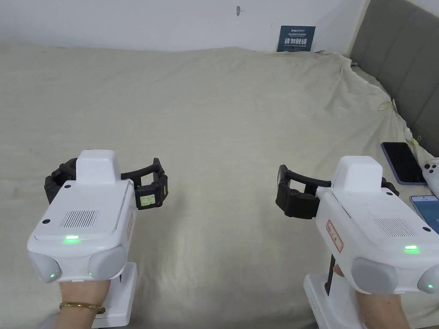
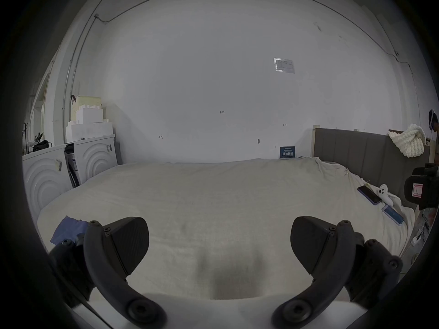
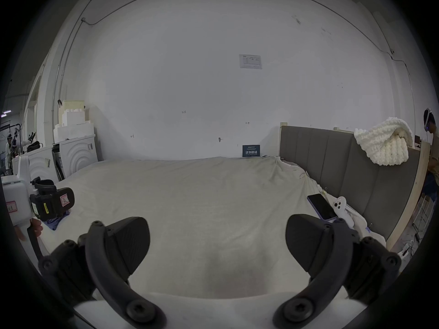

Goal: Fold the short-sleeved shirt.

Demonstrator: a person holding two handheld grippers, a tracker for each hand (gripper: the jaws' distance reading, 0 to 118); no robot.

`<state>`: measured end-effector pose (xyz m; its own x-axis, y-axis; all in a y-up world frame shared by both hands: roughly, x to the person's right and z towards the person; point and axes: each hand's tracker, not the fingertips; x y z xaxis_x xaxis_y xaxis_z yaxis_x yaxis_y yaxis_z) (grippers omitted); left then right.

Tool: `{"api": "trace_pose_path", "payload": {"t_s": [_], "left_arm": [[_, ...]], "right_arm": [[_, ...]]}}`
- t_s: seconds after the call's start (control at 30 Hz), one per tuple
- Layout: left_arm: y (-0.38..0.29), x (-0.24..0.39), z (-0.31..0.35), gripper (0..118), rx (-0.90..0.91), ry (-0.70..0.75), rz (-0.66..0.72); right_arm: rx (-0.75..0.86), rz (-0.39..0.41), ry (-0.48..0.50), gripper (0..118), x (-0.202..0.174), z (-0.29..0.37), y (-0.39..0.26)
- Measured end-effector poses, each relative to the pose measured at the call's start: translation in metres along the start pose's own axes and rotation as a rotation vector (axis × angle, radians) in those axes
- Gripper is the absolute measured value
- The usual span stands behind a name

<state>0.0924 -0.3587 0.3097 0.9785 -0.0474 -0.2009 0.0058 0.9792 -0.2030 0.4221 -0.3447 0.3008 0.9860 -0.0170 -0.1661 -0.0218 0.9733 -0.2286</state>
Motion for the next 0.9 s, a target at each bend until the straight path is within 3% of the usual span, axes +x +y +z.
{"api": "trace_pose_path", "payload": {"t_s": [0.9], "left_arm": [[-0.0014, 0.0038, -0.0006, 118, -0.001, -0.014, -0.020]], "right_arm": [[-0.009, -0.001, 0.016, 118, -0.0016, -0.0017, 0.0019]]}}
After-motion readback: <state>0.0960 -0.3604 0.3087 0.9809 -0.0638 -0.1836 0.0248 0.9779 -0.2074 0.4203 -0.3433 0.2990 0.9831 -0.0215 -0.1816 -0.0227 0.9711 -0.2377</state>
